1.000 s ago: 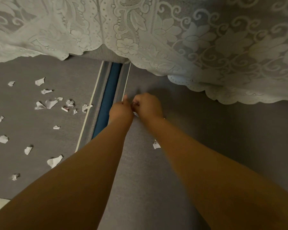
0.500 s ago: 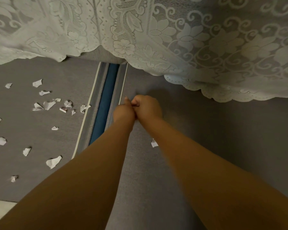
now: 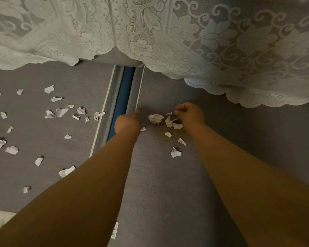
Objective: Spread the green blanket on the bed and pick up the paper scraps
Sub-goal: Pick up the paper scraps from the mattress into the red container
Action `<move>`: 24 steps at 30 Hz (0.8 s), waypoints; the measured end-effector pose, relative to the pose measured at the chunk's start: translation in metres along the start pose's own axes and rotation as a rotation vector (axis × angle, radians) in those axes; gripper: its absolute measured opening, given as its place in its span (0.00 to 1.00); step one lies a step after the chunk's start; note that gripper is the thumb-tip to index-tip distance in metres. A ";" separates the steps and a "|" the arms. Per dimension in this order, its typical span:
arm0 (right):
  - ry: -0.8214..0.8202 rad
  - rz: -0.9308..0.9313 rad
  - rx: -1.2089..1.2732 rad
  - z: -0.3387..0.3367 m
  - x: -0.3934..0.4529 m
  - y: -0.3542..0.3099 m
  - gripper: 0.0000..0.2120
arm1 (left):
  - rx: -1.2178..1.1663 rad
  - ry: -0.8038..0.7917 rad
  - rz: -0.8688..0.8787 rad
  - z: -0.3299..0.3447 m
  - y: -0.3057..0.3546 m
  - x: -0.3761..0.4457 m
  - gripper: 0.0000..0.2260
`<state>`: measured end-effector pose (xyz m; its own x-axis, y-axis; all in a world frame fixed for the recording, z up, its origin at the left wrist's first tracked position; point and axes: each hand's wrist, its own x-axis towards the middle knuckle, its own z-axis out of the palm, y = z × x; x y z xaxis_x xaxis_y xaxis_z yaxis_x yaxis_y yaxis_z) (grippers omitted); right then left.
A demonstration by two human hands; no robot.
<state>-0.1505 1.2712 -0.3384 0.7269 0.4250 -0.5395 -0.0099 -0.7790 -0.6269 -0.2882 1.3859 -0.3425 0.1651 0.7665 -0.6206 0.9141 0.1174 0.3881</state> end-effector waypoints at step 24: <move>0.071 0.072 0.165 0.011 0.006 0.003 0.10 | 0.295 0.032 0.356 0.020 -0.007 -0.013 0.11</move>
<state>-0.1539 1.2765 -0.3495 0.7665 0.3329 -0.5492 -0.1715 -0.7179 -0.6747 -0.2896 1.3628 -0.3511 0.4804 0.7463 -0.4607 0.8697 -0.3374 0.3603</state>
